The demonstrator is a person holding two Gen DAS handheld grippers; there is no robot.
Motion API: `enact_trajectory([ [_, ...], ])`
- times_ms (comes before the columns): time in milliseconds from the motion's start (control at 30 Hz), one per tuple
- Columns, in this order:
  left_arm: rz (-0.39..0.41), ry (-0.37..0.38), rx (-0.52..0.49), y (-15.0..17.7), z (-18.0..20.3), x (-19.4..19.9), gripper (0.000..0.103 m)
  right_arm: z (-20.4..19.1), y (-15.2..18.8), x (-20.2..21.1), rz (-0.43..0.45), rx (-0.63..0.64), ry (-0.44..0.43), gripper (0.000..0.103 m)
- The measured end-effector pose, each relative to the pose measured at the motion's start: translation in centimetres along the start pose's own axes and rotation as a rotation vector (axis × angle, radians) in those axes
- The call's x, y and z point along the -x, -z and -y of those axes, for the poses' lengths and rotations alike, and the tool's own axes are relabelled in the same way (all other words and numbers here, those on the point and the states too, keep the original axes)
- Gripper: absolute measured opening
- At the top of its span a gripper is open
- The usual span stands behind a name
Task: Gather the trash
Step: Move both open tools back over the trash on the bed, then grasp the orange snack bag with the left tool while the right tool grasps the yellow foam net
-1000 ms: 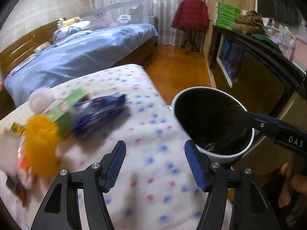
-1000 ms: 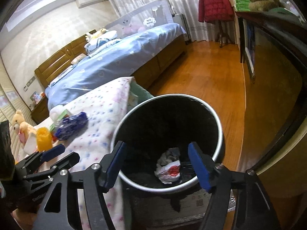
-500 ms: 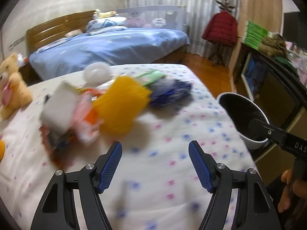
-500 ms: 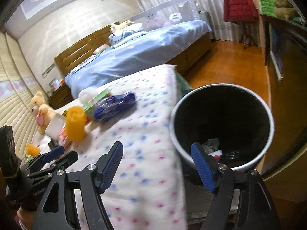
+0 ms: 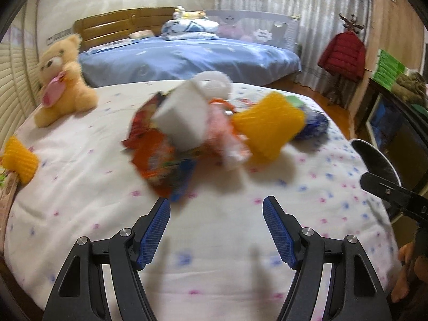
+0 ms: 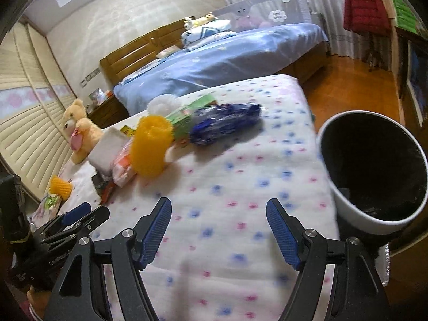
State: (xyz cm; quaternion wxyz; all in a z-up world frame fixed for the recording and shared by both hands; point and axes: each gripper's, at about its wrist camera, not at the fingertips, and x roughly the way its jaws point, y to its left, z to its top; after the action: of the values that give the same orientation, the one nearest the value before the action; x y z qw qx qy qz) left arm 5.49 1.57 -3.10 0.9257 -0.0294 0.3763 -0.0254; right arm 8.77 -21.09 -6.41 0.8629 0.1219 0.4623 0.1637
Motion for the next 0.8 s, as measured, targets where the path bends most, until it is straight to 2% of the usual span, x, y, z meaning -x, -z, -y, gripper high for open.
enact_trajectory([
  [167,-0.001,-0.028,0.052,-0.2,-2.6,0.0,0.071,-1.8,0.0,-1.1,-0.010,0.024,-0.019,0.075],
  [467,-0.016,-0.038,0.092,-1.7,-4.7,-1.9,0.071,-3.7,-0.3,-3.1,-0.021,0.043,-0.055,0.075],
  [800,-0.019,-0.035,0.032,-3.7,-4.8,-4.5,0.071,-5.4,-2.4,-5.9,-0.010,0.019,-0.123,0.075],
])
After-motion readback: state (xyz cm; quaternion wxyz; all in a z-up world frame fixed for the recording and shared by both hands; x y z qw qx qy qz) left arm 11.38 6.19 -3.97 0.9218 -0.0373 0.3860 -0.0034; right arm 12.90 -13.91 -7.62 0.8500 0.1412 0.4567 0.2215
